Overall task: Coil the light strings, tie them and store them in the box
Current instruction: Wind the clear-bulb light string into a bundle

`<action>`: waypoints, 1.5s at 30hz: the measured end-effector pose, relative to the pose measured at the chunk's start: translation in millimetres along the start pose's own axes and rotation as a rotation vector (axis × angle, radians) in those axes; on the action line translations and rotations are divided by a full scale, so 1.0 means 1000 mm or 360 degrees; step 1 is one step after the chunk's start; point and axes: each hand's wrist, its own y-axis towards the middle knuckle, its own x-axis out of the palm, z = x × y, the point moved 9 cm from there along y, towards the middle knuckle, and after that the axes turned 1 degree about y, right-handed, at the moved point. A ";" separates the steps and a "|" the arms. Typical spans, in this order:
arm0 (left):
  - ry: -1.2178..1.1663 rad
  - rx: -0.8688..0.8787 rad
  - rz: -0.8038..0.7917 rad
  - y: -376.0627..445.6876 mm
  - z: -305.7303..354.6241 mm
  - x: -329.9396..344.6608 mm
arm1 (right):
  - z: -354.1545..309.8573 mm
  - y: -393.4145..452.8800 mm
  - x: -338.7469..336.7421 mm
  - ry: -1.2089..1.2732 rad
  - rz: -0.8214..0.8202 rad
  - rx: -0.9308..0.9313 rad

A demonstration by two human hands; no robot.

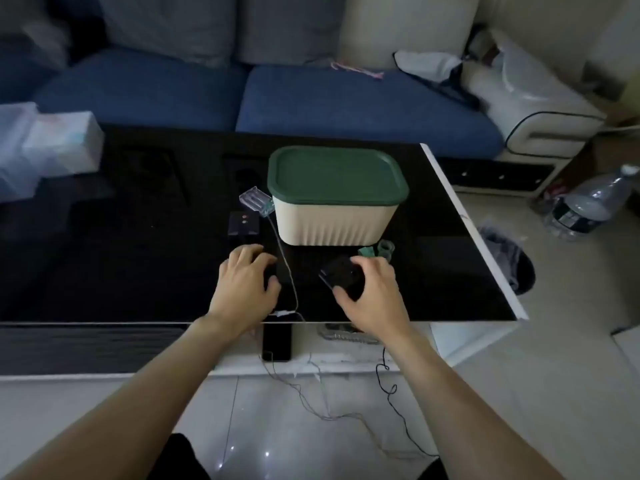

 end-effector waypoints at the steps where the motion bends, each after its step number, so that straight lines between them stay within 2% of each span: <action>1: -0.0026 -0.0039 0.0027 -0.006 -0.005 -0.002 | 0.006 -0.003 0.006 -0.0067 -0.0053 0.0074; 6: -0.0201 -0.0024 0.0136 -0.019 0.002 -0.020 | 0.019 -0.004 0.016 -0.0387 -0.0136 0.0227; 10: -0.0223 0.0181 0.0150 -0.037 0.024 -0.025 | 0.023 -0.002 0.020 -0.0340 -0.0058 0.0300; 13: -0.0169 0.0317 0.0070 -0.049 0.036 -0.022 | 0.027 0.003 0.020 -0.0205 -0.0012 0.0389; 17: -0.0129 0.0317 0.0010 -0.056 0.036 -0.024 | 0.026 0.001 0.016 -0.0035 -0.0013 0.0399; 20: -0.0160 0.0322 0.0039 -0.057 0.036 -0.027 | 0.018 -0.001 0.007 0.0362 -0.0006 0.0344; 24: -0.0229 0.0406 0.0045 -0.055 0.045 -0.025 | -0.014 -0.025 -0.008 0.0882 -0.0217 0.0248; 28: -0.0323 0.0722 -0.0022 -0.065 0.082 -0.023 | -0.055 -0.057 -0.020 0.0964 -0.0444 -0.0031; 32: -0.0698 0.0765 -0.0230 -0.073 0.100 -0.023 | -0.068 -0.078 -0.029 0.0918 -0.0460 -0.0116; 35: -0.0693 0.0760 -0.0407 -0.077 0.096 -0.015 | -0.069 -0.090 -0.027 0.0824 -0.0501 -0.0119; 40: -0.0648 0.0514 -0.0787 -0.091 0.081 0.012 | -0.069 -0.108 -0.013 0.0885 -0.0637 -0.0077; 42: -0.0590 0.0399 -0.0919 -0.094 0.074 0.013 | -0.059 -0.110 -0.017 0.0767 -0.0668 -0.0051; 45: -0.0953 0.0142 -0.1227 -0.104 0.059 0.016 | -0.039 -0.105 -0.027 0.0560 -0.0597 -0.0066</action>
